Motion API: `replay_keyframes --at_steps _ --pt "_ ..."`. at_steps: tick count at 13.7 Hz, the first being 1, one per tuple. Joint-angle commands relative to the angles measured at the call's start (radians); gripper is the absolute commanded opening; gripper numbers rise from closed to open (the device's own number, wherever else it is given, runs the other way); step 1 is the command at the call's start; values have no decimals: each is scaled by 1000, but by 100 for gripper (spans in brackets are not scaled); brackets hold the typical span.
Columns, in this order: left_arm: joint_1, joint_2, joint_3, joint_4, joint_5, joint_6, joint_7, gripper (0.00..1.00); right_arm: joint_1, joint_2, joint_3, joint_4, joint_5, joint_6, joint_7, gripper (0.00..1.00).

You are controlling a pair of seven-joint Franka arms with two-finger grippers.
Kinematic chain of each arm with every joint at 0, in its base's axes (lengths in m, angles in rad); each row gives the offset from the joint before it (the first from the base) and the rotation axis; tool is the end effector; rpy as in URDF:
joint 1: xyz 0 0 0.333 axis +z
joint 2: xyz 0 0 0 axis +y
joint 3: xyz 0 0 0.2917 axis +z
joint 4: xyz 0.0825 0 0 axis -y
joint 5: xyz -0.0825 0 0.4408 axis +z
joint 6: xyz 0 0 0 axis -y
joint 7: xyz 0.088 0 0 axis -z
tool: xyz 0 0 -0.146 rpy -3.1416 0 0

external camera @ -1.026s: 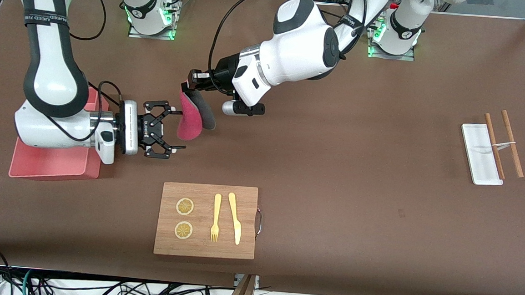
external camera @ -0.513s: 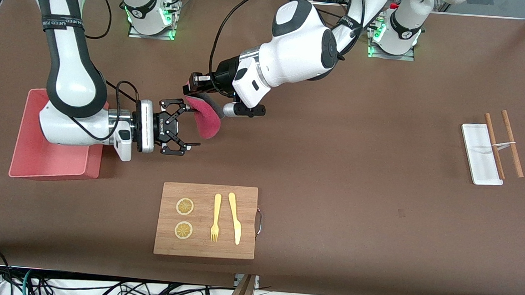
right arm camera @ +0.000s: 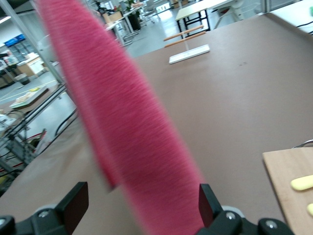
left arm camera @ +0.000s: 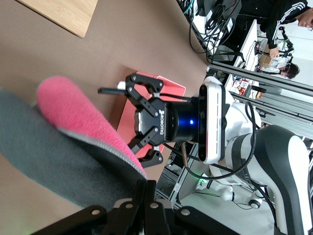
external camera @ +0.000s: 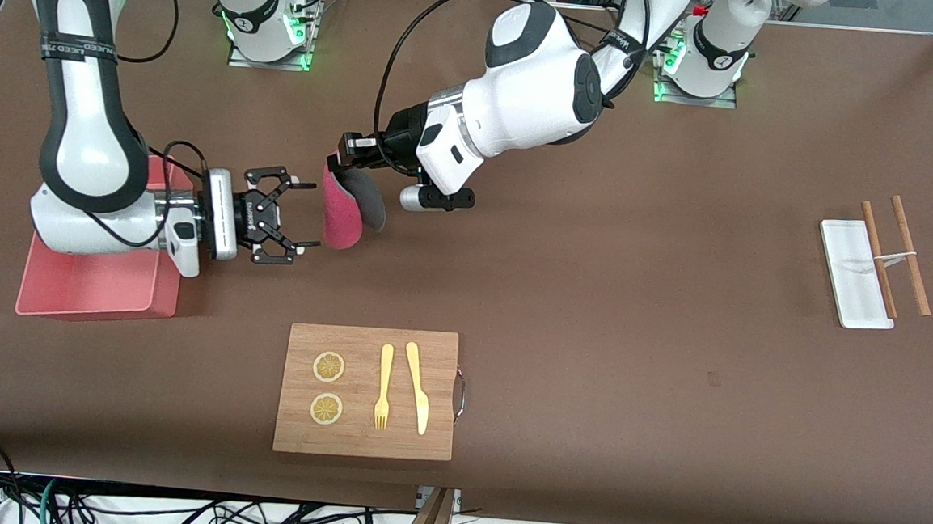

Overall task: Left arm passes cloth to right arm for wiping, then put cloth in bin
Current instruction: 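Grasp the cloth with the right gripper while the left gripper releases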

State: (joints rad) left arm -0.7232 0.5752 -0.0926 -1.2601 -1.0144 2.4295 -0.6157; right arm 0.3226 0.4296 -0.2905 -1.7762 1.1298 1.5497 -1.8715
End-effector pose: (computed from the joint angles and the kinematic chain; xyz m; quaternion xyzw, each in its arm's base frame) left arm 0.5661 -0.6113 0.4414 0.8459 0.1872 -0.0913 0.4910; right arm 0.6239 0.1621 0.2622 -0.6159 -0.5840 -0.2069 0.4866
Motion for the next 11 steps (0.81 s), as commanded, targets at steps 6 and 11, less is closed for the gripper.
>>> replay_keyframes --at_steps 6,11 --pt "-2 -20 8 -30 -16 5 1 0 43 -69 27 -81 -1 104 -3 100" --pt "-2 -20 8 -30 -15 5 1 0 75 -69 51 -83 56 184 38 100"
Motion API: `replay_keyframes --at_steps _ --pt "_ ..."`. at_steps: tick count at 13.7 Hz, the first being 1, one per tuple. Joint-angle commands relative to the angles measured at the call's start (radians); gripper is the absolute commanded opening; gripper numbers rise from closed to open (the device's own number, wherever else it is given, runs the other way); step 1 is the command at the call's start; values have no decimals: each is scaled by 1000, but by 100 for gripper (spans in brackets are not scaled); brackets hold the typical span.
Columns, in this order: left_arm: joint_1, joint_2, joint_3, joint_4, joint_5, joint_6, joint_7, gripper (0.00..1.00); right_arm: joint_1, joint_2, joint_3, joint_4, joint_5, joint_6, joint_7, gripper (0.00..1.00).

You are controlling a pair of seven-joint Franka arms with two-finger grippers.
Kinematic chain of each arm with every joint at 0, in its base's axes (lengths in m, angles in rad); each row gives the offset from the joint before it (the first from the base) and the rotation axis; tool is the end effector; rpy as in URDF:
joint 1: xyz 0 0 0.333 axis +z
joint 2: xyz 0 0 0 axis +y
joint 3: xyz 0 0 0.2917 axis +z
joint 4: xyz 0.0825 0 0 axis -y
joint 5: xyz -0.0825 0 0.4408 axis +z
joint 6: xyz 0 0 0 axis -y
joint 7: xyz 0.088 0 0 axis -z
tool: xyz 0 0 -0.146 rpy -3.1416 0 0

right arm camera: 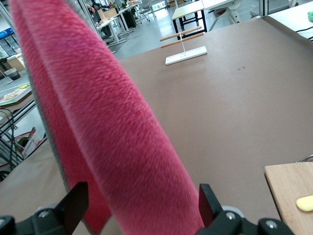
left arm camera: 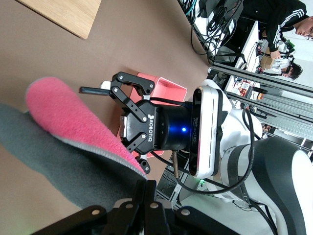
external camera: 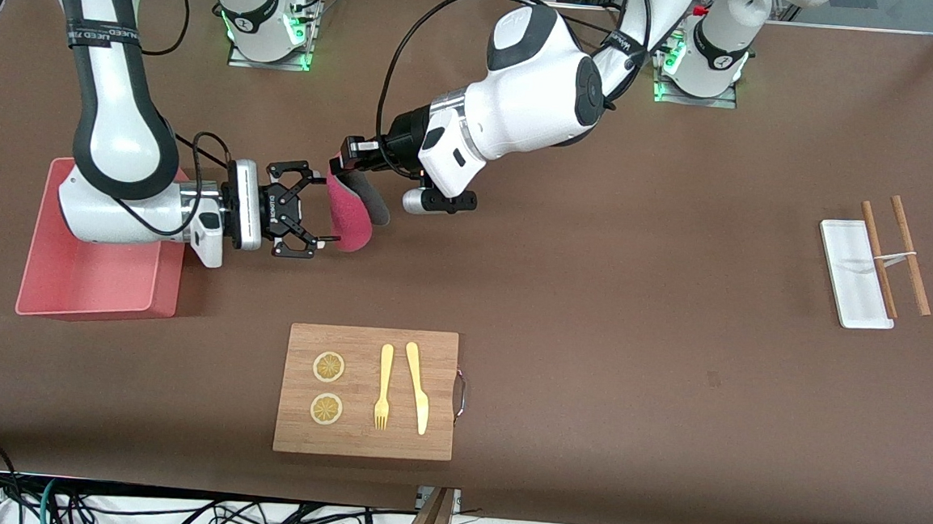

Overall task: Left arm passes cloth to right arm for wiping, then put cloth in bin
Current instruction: 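Grasp the cloth with the right gripper while the left gripper releases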

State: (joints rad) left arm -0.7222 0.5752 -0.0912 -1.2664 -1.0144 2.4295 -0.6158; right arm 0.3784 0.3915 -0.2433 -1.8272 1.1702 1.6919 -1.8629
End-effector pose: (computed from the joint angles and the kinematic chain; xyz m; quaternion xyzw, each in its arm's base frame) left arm 0.5668 -0.6098 0.4375 0.8468 0.1892 -0.0920 0.4886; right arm 0.6162 0.2139 0.2614 -0.6233 -0.5867 -0.2254 0.4653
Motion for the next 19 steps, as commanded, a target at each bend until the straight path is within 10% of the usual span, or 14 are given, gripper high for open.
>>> replay_keyframes --at_steps 1,3,5,6,11,12,13,19 --pt "-3 -20 7 -24 -16 5 1 0 30 -33 4 -30 26 51 48 100" --pt "-3 -20 7 -24 -16 5 1 0 34 -33 4 -27 43 55 51 80" --pt "-3 -20 7 -24 -16 5 1 0 33 -33 2 -27 43 54 71 16" --pt "-3 -20 7 -24 -16 5 1 0 33 -33 2 -27 40 54 88 4" --pt "-3 -20 7 -24 -15 5 1 0 28 -34 -7 14 -55 57 151 0" --pt "-3 -20 7 -24 -16 5 1 16 25 -36 -8 38 -107 57 184 0" --pt "-2 -20 7 -24 -15 3 1 89 22 -37 -11 55 -148 52 212 0" --pt "46 -78 15 -76 -9 -56 7 100 1 -141 -40 39 -392 12 538 0"
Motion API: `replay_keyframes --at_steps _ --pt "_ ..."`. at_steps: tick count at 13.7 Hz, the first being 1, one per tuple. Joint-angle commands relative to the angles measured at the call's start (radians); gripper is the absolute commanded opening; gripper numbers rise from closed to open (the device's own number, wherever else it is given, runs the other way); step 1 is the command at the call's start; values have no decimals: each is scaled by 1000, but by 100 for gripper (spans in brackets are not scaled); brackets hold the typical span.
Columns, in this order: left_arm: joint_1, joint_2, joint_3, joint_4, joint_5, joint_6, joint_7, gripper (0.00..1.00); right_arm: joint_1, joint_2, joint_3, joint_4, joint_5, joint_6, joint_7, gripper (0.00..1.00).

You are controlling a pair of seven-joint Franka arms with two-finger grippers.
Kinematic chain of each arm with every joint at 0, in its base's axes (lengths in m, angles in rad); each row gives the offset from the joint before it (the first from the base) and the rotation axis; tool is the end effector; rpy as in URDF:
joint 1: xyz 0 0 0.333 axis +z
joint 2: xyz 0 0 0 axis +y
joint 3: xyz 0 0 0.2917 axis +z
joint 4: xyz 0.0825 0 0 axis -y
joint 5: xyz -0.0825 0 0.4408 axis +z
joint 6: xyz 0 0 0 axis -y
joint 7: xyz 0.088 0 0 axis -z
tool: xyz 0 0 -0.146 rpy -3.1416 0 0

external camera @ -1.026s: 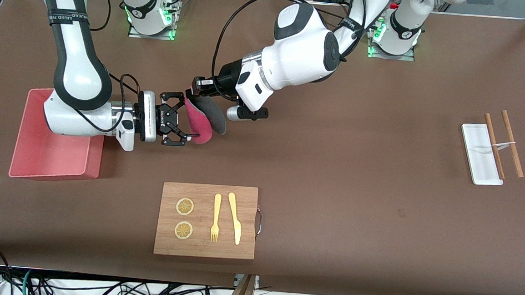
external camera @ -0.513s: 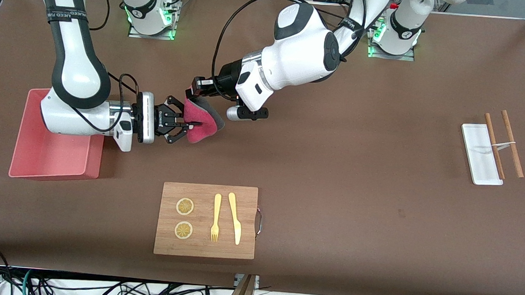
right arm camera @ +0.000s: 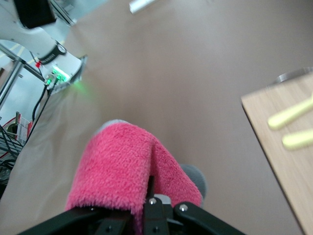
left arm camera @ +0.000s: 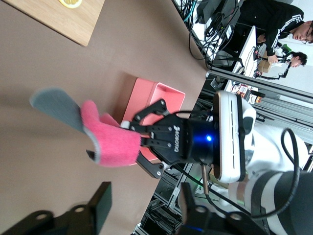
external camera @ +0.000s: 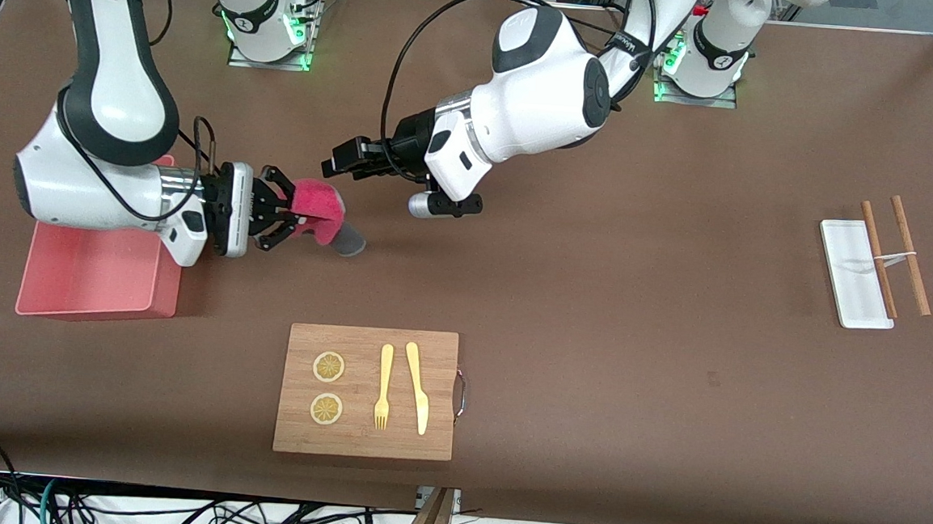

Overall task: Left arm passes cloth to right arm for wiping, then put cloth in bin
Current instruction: 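Grasp the cloth with the right gripper while the left gripper releases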

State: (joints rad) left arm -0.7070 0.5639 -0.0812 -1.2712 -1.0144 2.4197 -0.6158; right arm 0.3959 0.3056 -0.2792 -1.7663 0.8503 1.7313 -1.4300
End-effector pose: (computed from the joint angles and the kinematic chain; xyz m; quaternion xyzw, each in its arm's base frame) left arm 0.5780 -0.5964 0.4428 0.8460 0.1948 -0.0865 0.4888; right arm 0.6304 0.1794 0.3179 -0.7471 -0.5445 -0.0995 0.3682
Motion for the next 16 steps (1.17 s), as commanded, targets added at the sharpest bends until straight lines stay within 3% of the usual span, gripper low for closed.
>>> replay_keyframes --at_steps 1,3,8,11,14,16 --pt "61 -78 4 -71 35 -103 8 100 -26 -71 -11 -25 -124 -27 164 0" --pt "128 -102 1 -62 193 -251 13 100 -46 -92 -11 -27 -242 -30 297 0" --pt "240 -142 3 -59 425 -531 100 100 -55 -146 0 -35 -554 -30 789 0" --pt "314 -174 3 -60 575 -671 197 100 -55 -149 2 -86 -631 -16 1009 0" --pt "368 -219 3 -59 755 -780 249 100 -54 -122 5 -139 -664 82 1329 0" --pt "411 -240 3 -60 825 -836 307 100 -55 -108 38 -145 -776 126 1447 0"
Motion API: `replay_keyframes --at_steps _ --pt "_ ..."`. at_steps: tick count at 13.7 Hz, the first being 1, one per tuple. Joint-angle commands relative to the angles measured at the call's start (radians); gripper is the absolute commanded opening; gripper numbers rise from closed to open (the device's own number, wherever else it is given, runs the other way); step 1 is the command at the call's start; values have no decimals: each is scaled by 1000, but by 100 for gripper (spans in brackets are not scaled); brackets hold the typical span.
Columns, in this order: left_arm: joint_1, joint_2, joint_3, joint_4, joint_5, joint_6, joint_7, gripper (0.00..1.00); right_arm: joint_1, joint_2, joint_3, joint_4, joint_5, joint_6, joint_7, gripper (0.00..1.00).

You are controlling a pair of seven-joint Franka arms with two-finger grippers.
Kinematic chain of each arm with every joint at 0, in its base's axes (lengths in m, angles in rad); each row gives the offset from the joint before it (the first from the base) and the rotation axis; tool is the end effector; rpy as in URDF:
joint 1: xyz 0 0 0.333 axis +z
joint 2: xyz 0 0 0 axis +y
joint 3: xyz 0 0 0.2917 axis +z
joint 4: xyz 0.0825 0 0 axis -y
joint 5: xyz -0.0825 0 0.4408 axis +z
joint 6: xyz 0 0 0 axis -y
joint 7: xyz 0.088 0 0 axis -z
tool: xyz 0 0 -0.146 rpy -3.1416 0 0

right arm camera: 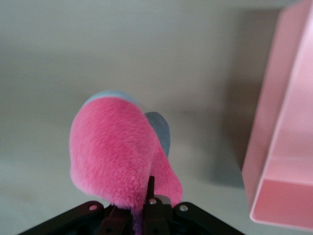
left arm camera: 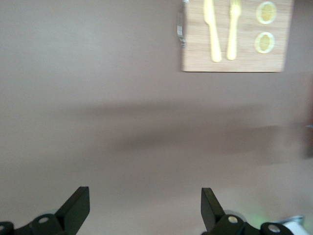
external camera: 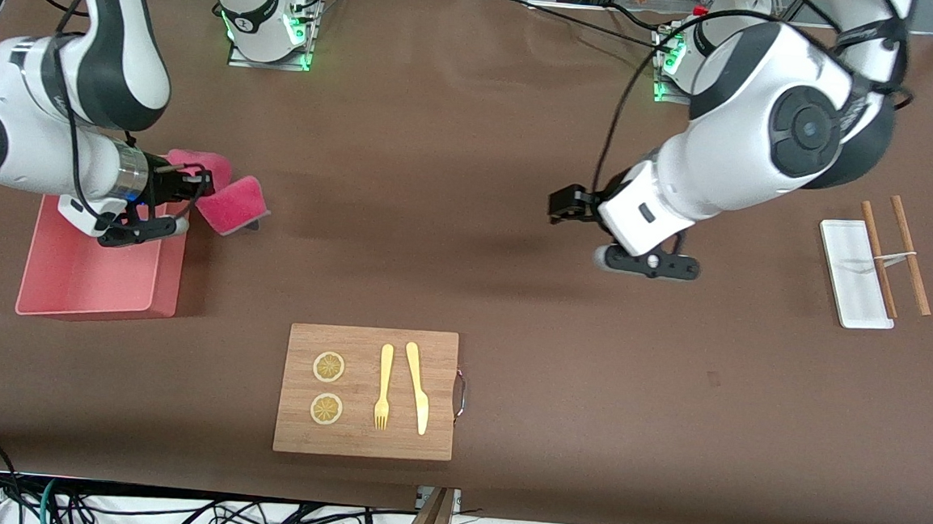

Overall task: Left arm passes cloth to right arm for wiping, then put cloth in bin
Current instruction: 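Wipe the table with the cloth in the right gripper while the left gripper withdraws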

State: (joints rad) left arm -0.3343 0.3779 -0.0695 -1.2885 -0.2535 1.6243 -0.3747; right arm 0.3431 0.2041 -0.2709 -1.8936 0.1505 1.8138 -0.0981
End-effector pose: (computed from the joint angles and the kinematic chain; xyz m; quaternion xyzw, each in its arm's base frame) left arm 0.6447 -0.3063 0.4701 0.9901 -0.0029 -0.0714 0.1207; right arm 0.6039 0.0628 0.2914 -0.9881 -0.0552 0.1362 0.0444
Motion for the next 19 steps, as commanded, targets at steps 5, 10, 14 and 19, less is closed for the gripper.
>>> replay_keyframes --at_steps 5,10,14,19 --pt "156 -235 -7 -217 271 -44 269 100 -4 41 32 -140 -92 301 126 0" --pt "319 -418 -19 -412 278 51 324 100 -1 44 39 -257 -75 473 139 0" --pt "328 -421 -21 -407 277 -27 332 100 10 80 139 -249 -37 495 266 0" --pt "334 -413 -19 -399 220 -21 332 100 154 120 174 -217 82 522 449 0"
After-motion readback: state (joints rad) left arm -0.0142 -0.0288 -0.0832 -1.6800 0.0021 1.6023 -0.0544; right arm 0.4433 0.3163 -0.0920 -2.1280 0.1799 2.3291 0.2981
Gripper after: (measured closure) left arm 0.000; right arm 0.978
